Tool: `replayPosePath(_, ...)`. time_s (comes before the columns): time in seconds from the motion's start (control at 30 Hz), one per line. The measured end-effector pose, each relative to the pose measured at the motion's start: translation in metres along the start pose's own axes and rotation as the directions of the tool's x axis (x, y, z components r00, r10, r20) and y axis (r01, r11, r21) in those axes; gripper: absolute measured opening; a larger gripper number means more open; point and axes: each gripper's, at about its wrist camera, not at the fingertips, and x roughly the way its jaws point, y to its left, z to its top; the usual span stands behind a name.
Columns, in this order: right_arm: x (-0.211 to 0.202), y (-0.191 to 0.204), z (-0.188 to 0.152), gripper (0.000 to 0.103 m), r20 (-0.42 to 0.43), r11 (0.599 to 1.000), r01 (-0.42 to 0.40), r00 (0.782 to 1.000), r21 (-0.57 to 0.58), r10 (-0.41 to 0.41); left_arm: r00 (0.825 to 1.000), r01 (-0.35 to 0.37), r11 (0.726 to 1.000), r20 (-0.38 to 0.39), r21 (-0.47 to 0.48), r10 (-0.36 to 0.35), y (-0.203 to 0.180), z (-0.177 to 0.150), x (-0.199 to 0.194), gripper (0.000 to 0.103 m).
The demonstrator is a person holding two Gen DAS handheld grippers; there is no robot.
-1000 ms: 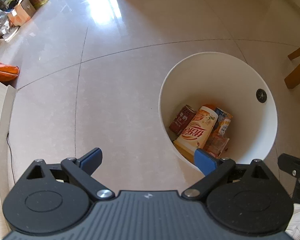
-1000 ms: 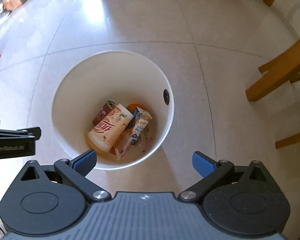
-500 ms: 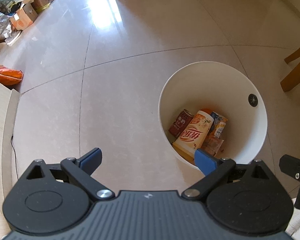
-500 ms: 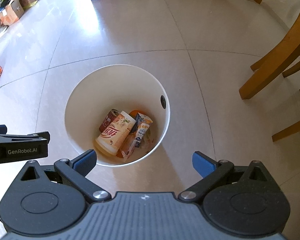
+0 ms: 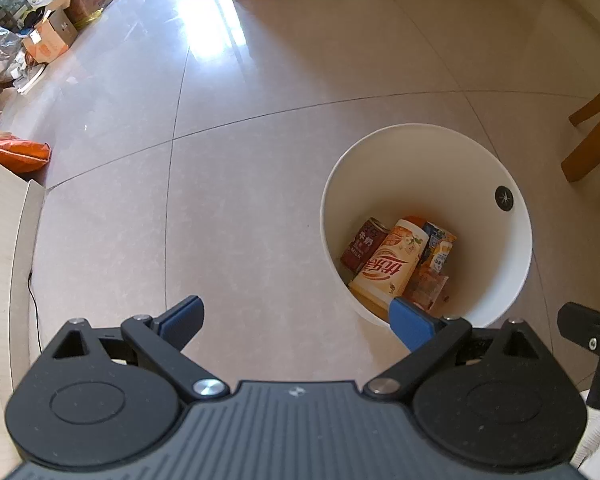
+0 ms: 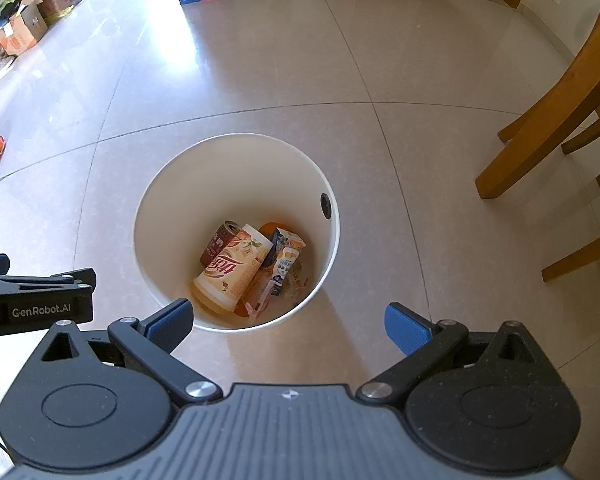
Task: Collect trash
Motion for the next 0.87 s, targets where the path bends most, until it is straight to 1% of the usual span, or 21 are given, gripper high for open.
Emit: replayPosePath(0.87, -0.0064, -0.0024, -0.0005, 0.103, 0.008, 1.0, -0.004, 1.0, 0.007, 0.004, 1.0, 0.003, 1.0, 0.003, -0.003, -0.003, -0.0012, -0.0032, -0.0055, 0.099)
